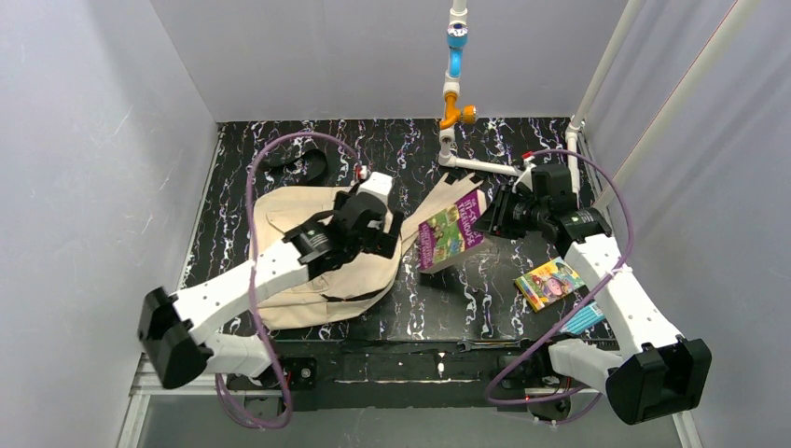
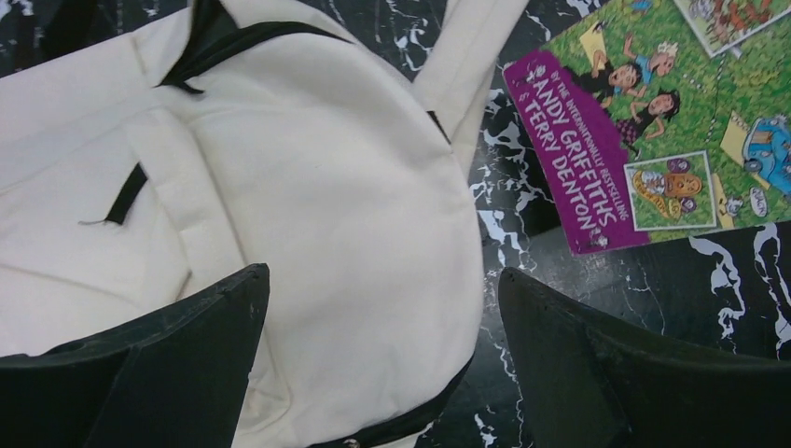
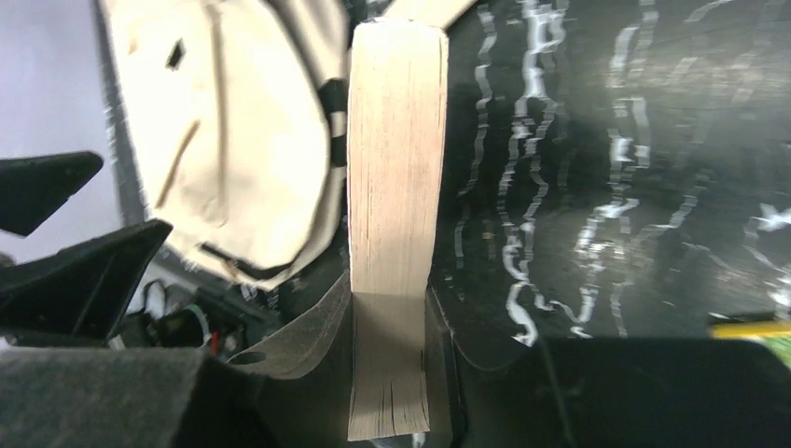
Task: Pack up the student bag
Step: Pick up the book from the center of the board, then place the book in the student bag.
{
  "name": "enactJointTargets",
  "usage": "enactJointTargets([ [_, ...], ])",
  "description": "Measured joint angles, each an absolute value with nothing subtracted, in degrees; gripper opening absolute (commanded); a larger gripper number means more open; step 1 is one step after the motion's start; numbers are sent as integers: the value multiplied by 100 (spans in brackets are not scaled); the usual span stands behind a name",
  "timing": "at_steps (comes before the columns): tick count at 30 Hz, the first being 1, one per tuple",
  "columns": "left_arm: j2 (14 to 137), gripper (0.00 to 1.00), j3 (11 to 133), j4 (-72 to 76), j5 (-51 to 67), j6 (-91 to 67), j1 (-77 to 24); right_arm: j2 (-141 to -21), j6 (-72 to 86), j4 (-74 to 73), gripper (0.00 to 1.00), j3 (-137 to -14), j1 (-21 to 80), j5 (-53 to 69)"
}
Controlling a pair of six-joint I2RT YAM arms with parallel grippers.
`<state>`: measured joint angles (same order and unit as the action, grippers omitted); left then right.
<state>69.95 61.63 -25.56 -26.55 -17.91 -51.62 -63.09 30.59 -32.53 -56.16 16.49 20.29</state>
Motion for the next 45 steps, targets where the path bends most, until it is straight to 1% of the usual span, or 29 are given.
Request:
enactJointTargets([
  [4,7966,88,6722,-2596,-2333,-1828,-5162,-6370,2757,-3677,1,-5730,1420,1531],
  [7,8453,86,6928,-2587,-2176,-1865,-5162,-6403,2571,-4053,1,-5734,1308,1253],
  [13,9345,83,7358,-2679,-1962,-1868,-5166,-6383,2484,-4145,1,-5752,1282,1251],
  [16,9800,76,7509,-2733,-2058,-1859,-5199,-6383,2488,-4130,1,-5739,1282,1341],
  [17,9963,70,7520,-2768,-2119,-1839,-5218,-6383,2491,-4106,1,-5728,1282,1382],
  [19,10486,53,7520,-2947,-2211,-1791,-5269,-6386,2497,-4010,1,-5710,1282,1505],
  [20,10543,44,7520,-3002,-2226,-1798,-5271,-6386,2508,-3951,1,-5675,1282,1564],
  [22,10567,22,7491,-3111,-2357,-1817,-5290,-6390,2532,-3798,1,-5531,1275,1695],
  [23,10565,6,7481,-3148,-2412,-1802,-5295,-6390,2554,-3747,1,-5446,1275,1787],
  [24,10556,0,7465,-3153,-2438,-1793,-5321,-6399,2554,-3726,1,-5446,1275,1833],
  [26,10353,0,7422,-3247,-2659,-1625,-5347,-6423,2567,-3715,1,-5448,1275,1857],
  [28,9480,0,7279,-3393,-3028,-1431,-5325,-6425,2670,-3706,1,-5454,1275,1872],
  [29,9242,0,7271,-3437,-3087,-1406,-5321,-6423,2683,-3708,1,-5454,1275,1879],
  [36,6906,0,6643,-3116,-3483,-967,-5242,-6742,3380,-3214,1,-5808,1308,2696],
  [38,6482,0,6497,-2980,-3518,-864,-5245,-6777,3642,-3107,1,-5942,1332,2832],
  [41,6101,0,6270,-2803,-3542,-733,-5238,-6788,4121,-2338,1,-6121,1492,3216],
  [45,6010,0,6088,-2655,-3527,-648,-5238,-7091,4987,-1175,1,-6069,2062,3323],
])
